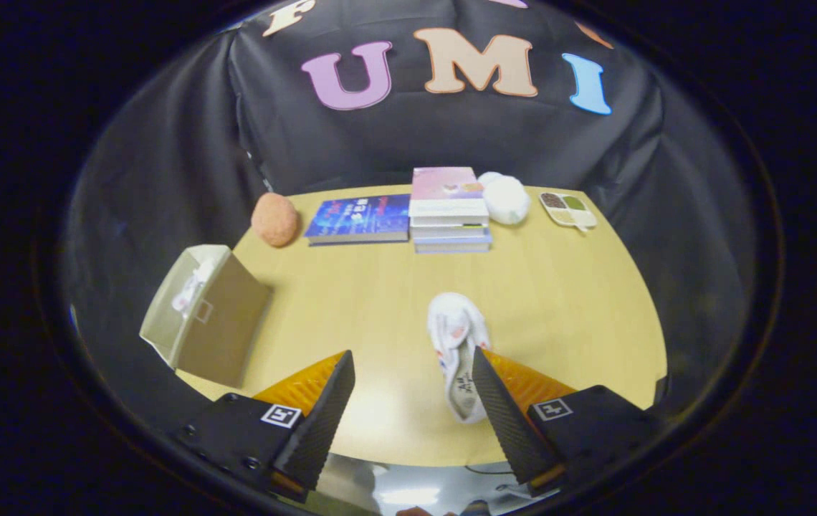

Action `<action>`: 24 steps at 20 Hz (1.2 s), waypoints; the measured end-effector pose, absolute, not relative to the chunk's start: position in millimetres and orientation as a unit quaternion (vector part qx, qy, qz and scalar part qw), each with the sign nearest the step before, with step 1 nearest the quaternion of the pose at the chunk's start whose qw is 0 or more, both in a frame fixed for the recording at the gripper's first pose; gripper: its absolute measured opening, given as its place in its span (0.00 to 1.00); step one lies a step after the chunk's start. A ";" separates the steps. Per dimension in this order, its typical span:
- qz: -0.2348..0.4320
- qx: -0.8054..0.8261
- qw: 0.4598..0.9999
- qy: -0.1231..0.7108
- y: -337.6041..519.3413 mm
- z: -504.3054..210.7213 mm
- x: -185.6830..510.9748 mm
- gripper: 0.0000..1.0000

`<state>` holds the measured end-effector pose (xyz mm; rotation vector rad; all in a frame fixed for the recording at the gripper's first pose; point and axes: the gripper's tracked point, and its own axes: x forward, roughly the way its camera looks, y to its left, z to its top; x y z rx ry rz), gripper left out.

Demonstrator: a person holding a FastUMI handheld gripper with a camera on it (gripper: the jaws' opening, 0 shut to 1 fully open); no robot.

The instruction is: Open the storage box then place both shoes into the box .Put the left shoe in first, then the right shoe, with the right side of both shoes facing outward in a uniform manner.

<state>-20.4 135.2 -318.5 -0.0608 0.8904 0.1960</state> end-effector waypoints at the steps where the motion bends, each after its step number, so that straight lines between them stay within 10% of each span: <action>1: 0.091 -0.042 0.895 0.435 124.4 -326.7 -23.4 1.00; 12: 0.096 -0.135 0.855 0.492 63.3 -429.9 -6.2 1.00; 24: 0.118 -0.161 0.847 0.493 74.2 -496.4 69.9 0.60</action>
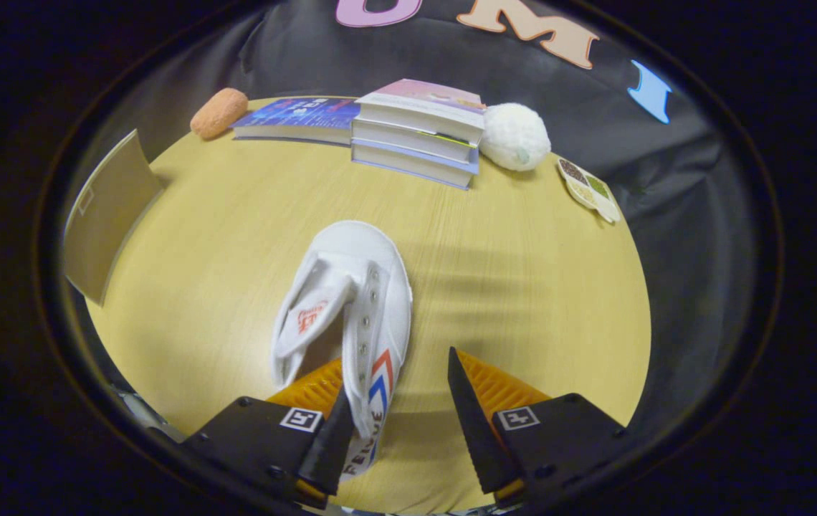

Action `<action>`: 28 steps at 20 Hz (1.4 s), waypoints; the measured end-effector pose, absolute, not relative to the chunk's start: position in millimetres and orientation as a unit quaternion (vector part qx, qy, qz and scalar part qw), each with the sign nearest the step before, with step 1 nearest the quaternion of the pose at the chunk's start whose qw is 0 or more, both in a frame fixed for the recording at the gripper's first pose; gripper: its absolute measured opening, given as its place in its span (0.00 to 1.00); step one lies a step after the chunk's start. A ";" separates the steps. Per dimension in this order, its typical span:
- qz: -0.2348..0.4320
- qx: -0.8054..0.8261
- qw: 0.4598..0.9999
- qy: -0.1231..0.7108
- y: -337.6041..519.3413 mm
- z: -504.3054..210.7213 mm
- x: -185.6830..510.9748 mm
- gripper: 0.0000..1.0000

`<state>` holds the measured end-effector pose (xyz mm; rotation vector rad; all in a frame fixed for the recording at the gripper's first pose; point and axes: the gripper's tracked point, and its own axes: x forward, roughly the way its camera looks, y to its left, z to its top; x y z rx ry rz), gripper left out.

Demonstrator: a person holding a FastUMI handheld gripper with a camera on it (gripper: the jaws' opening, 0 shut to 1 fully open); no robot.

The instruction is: Open the storage box then place both shoes into the box .Put the left shoe in first, then the right shoe, with the right side of both shoes facing outward in a uniform manner.

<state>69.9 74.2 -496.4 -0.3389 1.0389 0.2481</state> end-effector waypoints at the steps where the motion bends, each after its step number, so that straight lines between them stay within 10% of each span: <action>1: 0.119 -0.145 0.847 0.497 79.2 -497.5 73.1 0.54; 10: 0.052 -0.044 0.837 0.543 75.4 -503.5 75.5 0.04; 28: -0.044 0.326 0.786 0.523 194.6 -433.7 12.6 0.03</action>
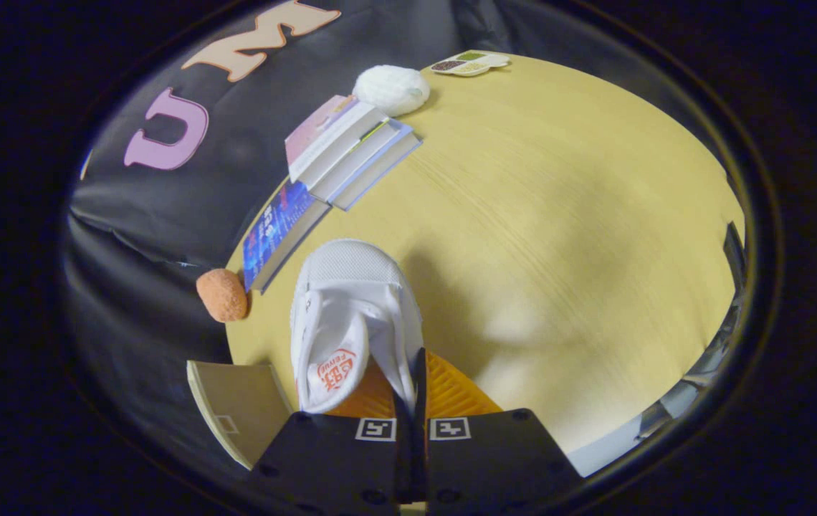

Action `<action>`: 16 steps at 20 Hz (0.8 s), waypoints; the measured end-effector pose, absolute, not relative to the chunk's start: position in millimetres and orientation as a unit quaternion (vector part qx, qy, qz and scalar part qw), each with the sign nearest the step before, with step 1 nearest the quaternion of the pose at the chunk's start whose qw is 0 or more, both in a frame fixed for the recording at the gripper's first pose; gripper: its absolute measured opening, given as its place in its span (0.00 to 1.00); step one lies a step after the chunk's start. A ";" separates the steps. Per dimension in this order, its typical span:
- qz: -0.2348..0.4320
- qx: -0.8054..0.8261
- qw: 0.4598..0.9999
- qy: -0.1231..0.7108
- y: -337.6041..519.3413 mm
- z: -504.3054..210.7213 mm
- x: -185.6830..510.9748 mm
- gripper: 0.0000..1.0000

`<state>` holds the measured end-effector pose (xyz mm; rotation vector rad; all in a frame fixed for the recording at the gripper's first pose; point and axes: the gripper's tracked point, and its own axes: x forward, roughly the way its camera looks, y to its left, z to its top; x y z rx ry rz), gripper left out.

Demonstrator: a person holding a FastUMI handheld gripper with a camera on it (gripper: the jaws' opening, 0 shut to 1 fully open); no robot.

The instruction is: Open the storage box then place both shoes into the box .Put the left shoe in first, then the right shoe, with the right side of both shoes facing outward in a uniform manner.

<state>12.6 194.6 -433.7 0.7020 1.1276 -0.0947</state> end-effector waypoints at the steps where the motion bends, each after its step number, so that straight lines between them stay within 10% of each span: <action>1: -0.041 0.339 0.786 0.514 204.3 -422.0 10.4 0.03; 16: 0.108 0.317 0.815 0.474 437.7 -292.8 0.8 0.03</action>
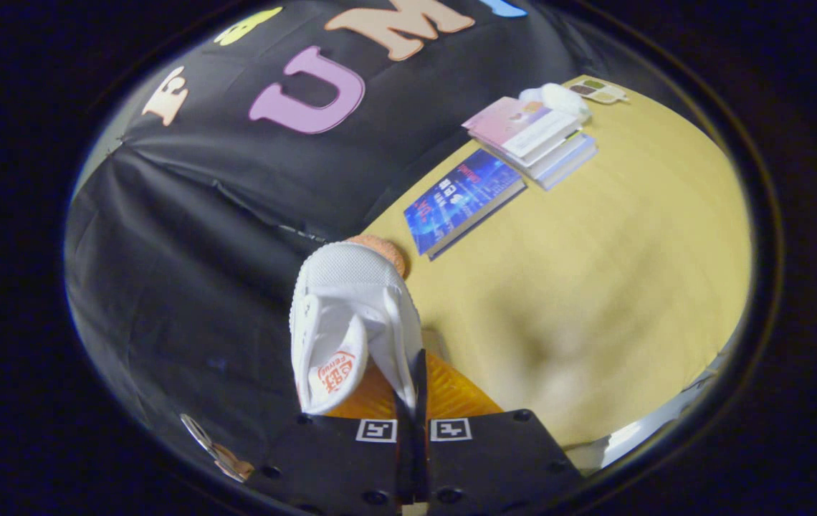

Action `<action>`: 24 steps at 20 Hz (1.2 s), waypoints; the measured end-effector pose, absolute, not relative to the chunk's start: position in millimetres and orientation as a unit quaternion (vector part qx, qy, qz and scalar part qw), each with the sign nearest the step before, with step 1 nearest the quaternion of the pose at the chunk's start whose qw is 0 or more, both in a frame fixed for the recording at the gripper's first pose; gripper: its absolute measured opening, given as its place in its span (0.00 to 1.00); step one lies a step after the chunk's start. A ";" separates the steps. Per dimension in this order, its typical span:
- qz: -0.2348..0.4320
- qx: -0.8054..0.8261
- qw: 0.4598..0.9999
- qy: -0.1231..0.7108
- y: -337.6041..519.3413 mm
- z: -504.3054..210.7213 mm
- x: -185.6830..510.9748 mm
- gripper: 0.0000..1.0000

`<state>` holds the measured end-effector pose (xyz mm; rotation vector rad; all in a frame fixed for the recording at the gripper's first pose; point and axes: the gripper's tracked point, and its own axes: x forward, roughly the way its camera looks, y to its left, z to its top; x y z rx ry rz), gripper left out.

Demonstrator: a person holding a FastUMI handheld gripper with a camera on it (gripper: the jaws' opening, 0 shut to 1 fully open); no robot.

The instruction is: Open the storage box then place both shoes into the box .Put the left shoe in first, then the right shoe, with the right side of both shoes facing outward in a uniform manner.

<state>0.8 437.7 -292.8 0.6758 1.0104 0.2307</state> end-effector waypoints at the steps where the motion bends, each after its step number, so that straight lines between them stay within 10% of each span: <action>1: 0.112 0.304 0.817 0.476 452.9 -295.1 0.0 0.03; 13: 0.102 0.164 0.856 0.480 538.8 -337.6 -22.0 0.06; 21: 0.136 0.206 0.860 0.447 537.6 -303.2 -28.6 1.00; 24: 0.113 0.216 0.879 0.410 493.4 -288.5 -21.8 1.00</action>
